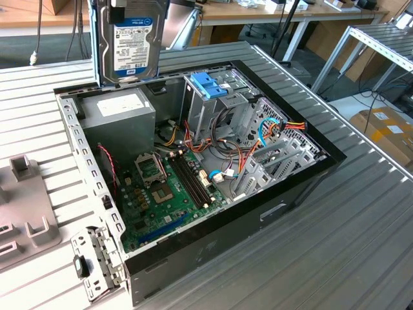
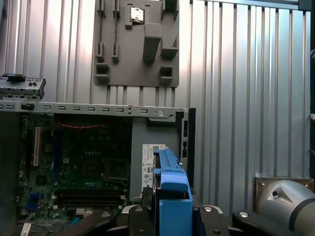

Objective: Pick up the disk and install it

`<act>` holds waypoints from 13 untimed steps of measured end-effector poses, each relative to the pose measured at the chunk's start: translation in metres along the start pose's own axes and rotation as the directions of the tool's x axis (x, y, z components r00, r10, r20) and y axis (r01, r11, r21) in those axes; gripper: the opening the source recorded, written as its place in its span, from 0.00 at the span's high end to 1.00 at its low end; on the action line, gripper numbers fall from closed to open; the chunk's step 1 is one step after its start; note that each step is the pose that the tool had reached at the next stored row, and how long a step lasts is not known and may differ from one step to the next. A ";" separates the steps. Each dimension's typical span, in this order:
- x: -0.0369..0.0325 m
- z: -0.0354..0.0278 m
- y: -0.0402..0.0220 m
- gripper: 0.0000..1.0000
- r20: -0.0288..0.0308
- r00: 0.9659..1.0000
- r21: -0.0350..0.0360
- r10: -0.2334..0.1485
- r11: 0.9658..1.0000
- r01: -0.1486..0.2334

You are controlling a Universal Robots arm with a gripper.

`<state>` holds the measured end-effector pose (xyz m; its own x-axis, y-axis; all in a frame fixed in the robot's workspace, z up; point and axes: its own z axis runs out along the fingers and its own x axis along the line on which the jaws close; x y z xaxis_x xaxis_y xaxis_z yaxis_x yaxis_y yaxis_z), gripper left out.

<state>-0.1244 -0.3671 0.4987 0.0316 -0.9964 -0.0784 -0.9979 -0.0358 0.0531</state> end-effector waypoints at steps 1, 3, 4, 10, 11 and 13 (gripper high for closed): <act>0.0003 0.0000 -0.0003 0.63 0.000 1.000 0.000 0.000 1.000 0.000; 0.0006 -0.0001 -0.0006 0.63 0.000 1.000 0.000 0.000 1.000 0.000; 0.0008 -0.0001 -0.0008 0.63 0.000 1.000 0.000 0.000 1.000 0.000; 0.0017 -0.0001 -0.0017 0.63 0.000 1.000 0.000 0.000 1.000 0.000; 0.0019 -0.0001 -0.0018 0.63 0.000 1.000 0.000 0.000 1.000 0.000; 0.0021 -0.0001 -0.0021 0.63 0.000 1.000 0.000 0.000 1.000 0.000</act>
<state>-0.1223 -0.3691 0.4986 0.0316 -0.9964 -0.0783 -0.9979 -0.0358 0.0531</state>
